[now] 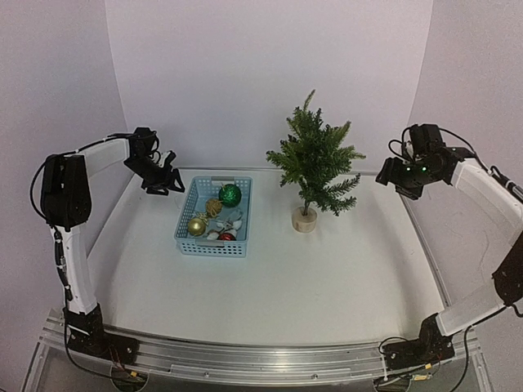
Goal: Decorate the small christmas tree
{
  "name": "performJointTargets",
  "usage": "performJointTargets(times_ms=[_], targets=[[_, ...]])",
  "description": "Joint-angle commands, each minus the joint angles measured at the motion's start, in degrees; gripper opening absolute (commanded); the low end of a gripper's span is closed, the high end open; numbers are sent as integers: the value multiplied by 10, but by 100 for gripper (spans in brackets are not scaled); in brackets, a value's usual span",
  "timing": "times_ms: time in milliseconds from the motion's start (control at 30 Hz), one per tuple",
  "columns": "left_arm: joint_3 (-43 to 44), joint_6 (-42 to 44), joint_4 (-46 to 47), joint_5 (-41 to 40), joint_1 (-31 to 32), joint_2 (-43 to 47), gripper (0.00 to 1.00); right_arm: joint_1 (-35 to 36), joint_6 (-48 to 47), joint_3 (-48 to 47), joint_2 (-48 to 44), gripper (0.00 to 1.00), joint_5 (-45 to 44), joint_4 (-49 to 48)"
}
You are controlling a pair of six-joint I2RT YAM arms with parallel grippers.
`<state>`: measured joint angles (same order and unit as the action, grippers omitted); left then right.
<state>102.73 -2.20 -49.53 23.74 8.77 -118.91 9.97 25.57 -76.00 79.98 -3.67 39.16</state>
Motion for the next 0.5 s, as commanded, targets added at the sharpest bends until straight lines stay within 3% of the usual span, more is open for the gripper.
performJointTargets(times_ms=[0,100,367,467], targets=[[-6,-5,-3,-13,3,0,66,3,3,-20,11,71,-7,3],[8,-11,-7,-2,4,-16,58,3,-2,-21,17,71,-3,3],[8,-25,-5,20,5,-34,48,2,-9,-27,24,71,-4,3],[19,-27,-7,19,5,-43,37,3,-10,-31,30,71,-2,2]])
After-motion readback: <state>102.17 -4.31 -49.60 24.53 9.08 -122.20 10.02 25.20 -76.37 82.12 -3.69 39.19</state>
